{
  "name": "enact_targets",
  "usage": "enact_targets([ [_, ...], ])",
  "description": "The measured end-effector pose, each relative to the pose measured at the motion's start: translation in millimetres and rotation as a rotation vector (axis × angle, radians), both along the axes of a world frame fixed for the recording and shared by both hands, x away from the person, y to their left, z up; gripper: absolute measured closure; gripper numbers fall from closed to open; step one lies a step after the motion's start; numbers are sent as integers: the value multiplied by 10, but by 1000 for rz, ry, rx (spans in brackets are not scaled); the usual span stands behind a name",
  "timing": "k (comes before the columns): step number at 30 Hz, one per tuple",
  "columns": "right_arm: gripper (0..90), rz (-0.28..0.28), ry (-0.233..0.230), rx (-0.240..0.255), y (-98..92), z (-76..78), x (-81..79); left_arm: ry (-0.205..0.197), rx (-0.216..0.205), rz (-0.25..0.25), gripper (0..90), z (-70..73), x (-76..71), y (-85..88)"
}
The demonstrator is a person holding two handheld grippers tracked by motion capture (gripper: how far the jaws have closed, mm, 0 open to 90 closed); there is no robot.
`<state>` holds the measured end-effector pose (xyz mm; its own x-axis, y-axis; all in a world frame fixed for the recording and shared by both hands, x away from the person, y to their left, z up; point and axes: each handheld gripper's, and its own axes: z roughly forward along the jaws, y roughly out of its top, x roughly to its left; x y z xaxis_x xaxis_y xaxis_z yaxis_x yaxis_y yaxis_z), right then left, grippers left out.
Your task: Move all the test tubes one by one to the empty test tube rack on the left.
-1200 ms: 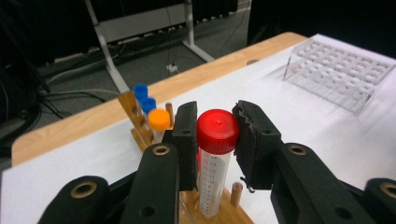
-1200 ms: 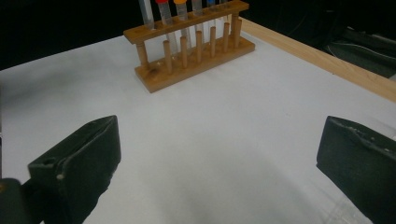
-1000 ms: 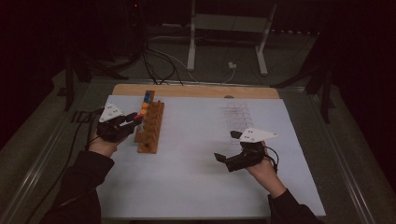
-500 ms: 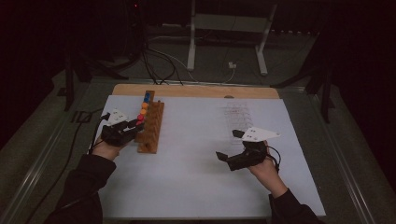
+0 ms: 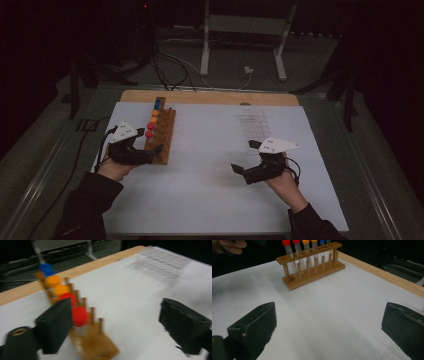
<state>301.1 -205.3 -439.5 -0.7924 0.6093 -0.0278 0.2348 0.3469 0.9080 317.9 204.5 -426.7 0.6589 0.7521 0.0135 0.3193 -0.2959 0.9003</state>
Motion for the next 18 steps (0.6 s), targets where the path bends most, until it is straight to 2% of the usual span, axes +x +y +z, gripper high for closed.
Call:
enact_targets([
  [2, 0, -2, -5, -6, 4, -4, -13, 10, -14, -50, 43, -22, -55, -20],
  [3, 0, -1, -4, -5, 5, -5, -18, 15, -15, -51, 24, -36, -82, -31],
  [12, 0, -1, -11, 3, 7, -8, -27, 34, -32, -139, 18, -243, -291, -160],
  [14, 0, -3, -7, -1, 3, -7, -25, 51, -26, -142, 19, -285, -311, -189],
  [18, 0, -6, -4, 0, -1, -12, -23, 74, -9, -180, 18, -395, -361, -262],
])
